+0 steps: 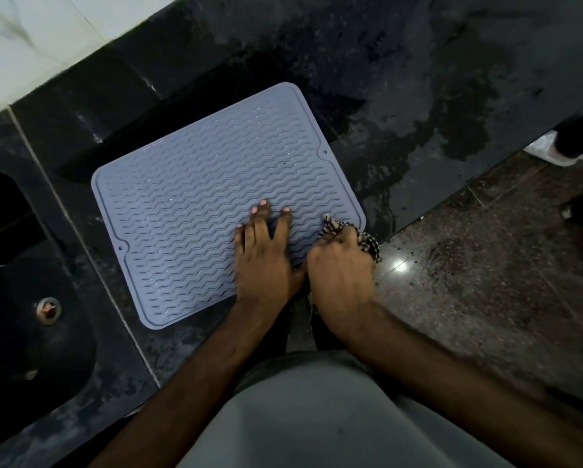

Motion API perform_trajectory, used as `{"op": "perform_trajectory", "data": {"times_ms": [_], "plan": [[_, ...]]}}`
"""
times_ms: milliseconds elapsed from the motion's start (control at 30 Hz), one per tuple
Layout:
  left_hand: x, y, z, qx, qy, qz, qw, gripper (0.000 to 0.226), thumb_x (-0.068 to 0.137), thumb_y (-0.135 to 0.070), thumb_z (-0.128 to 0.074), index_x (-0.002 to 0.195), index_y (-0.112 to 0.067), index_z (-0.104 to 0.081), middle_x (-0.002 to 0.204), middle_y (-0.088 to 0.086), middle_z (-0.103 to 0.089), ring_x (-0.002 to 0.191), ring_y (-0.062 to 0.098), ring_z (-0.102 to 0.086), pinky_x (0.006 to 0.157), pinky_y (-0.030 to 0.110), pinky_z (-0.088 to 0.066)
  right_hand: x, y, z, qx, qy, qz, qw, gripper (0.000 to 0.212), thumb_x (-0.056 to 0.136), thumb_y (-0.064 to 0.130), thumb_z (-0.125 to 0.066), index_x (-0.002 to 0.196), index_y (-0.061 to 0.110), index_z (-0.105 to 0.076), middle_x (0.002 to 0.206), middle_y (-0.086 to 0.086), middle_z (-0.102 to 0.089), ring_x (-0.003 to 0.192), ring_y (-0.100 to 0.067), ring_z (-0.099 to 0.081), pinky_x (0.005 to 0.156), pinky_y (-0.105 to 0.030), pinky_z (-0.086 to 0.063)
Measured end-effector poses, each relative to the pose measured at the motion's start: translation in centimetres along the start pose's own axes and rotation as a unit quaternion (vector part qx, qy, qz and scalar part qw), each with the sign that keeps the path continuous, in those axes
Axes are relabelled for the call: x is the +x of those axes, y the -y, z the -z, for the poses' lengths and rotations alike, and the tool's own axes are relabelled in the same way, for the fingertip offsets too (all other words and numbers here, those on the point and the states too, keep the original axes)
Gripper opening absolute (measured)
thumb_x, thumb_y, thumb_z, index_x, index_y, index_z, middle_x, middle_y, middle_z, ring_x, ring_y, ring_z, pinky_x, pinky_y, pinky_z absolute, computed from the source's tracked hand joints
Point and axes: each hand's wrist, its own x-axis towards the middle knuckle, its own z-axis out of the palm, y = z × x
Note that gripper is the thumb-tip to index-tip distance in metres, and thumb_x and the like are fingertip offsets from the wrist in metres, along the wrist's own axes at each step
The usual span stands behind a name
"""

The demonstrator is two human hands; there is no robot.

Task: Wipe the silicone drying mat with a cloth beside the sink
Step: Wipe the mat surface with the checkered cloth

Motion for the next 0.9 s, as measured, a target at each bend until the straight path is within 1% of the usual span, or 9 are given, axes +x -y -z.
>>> {"op": "perform_trajectory", "data": {"times_ms": [167, 267, 367, 433, 500, 600, 667, 733, 900], "plan": [[-0.1, 0.3, 0.0, -0.001, 0.001, -0.005, 1.0, 0.085, 0.086, -0.064, -0.018, 0.161, -0.025, -0.025, 0.168, 0.018, -0.013, 0.154, 0.036, -0.014, 0.123, 0.053, -0.009, -0.3, 1.3, 0.1, -0.008, 0.002, 0.018, 1.0, 0.02, 0.097, 0.008, -0.046, 0.107, 0.004, -0.063, 0.098, -0.009, -0.062, 0.11, -0.026, -0.047, 0.053, -0.032, -0.04], [-0.1, 0.4, 0.3, -0.024, 0.016, -0.007, 1.0, 0.089, 0.083, -0.067, -0.019, 0.161, -0.025, -0.024, 0.168, 0.016, -0.01, 0.155, 0.035, -0.011, 0.123, 0.052, -0.006, -0.2, 1.1, 0.4, 0.025, 0.005, 0.014, 1.0, 0.02, 0.096, 0.009, -0.049, 0.107, 0.004, -0.064, 0.1, -0.009, -0.063, 0.113, -0.026, -0.048, 0.058, -0.033, -0.045], [-0.3, 1.5, 1.1, -0.05, 0.031, -0.039, 0.997, 0.092, 0.079, -0.069, -0.03, 0.16, -0.026, -0.026, 0.169, 0.012, -0.01, 0.155, 0.031, -0.012, 0.124, 0.051, -0.011, -0.1, 0.6, 0.1, 0.038, 0.01, 0.015, 0.999, 0.022, 0.093, 0.012, -0.05, 0.11, 0.005, -0.062, 0.102, -0.009, -0.064, 0.116, -0.026, -0.046, 0.065, -0.035, -0.052], [-0.7, 3.1, 1.6, -0.047, 0.002, -0.059, 0.997, 0.087, 0.081, -0.068, -0.042, 0.157, -0.027, -0.033, 0.168, 0.009, -0.017, 0.153, 0.029, -0.019, 0.122, 0.05, -0.022, -0.2, 0.3, -0.3, 0.023, 0.012, 0.007, 1.0, 0.025, 0.093, 0.014, -0.049, 0.113, 0.005, -0.061, 0.102, -0.01, -0.064, 0.116, -0.025, -0.046, 0.065, -0.035, -0.053], [-1.4, 4.7, 1.5, -0.014, -0.032, -0.067, 0.997, 0.083, 0.084, -0.067, -0.052, 0.156, -0.03, -0.036, 0.167, 0.007, -0.021, 0.152, 0.029, -0.023, 0.121, 0.051, -0.025, -0.4, 0.5, -0.5, 0.002, 0.016, -0.001, 1.0, 0.027, 0.091, 0.014, -0.052, 0.113, 0.003, -0.061, 0.102, -0.011, -0.064, 0.113, -0.025, -0.047, 0.064, -0.035, -0.054], [-2.1, 5.5, 0.6, 0.007, -0.021, -0.068, 0.997, 0.083, 0.087, -0.068, -0.051, 0.159, -0.036, -0.027, 0.169, 0.003, -0.017, 0.154, 0.028, -0.018, 0.123, 0.054, -0.02, -0.4, 1.2, -0.2, -0.009, 0.013, 0.004, 1.0, 0.022, 0.091, 0.011, -0.054, 0.109, 0.003, -0.063, 0.097, -0.01, -0.065, 0.11, -0.026, -0.049, 0.06, -0.032, -0.051], [-2.1, 5.6, 0.2, 0.005, -0.012, -0.058, 0.998, 0.083, 0.088, -0.068, -0.05, 0.16, -0.038, -0.023, 0.17, 0.001, -0.013, 0.156, 0.026, -0.012, 0.125, 0.052, -0.015, -0.4, 2.1, 0.0, -0.006, 0.009, 0.008, 1.0, 0.022, 0.093, 0.01, -0.051, 0.11, 0.002, -0.063, 0.098, -0.01, -0.065, 0.112, -0.026, -0.049, 0.06, -0.033, -0.05], [-2.0, 5.7, 0.2, 0.001, -0.005, -0.055, 0.998, 0.081, 0.089, -0.065, -0.049, 0.16, -0.04, -0.021, 0.171, -0.001, -0.01, 0.156, 0.023, -0.009, 0.126, 0.049, -0.01, -0.8, 3.5, 0.1, -0.001, 0.011, 0.02, 1.0, 0.023, 0.094, 0.009, -0.05, 0.111, 0.0, -0.063, 0.099, -0.011, -0.065, 0.114, -0.027, -0.049, 0.061, -0.034, -0.05], [-2.0, 5.9, 0.5, -0.028, 0.004, -0.063, 0.998, 0.071, 0.095, -0.059, -0.038, 0.161, -0.039, -0.02, 0.171, 0.0, -0.007, 0.157, 0.021, -0.004, 0.126, 0.045, -0.005, -1.2, 6.4, -0.2, 0.0, 0.025, 0.07, 0.997, 0.021, 0.094, 0.012, -0.051, 0.109, 0.002, -0.063, 0.1, -0.011, -0.064, 0.114, -0.027, -0.047, 0.057, -0.033, -0.039]]}}
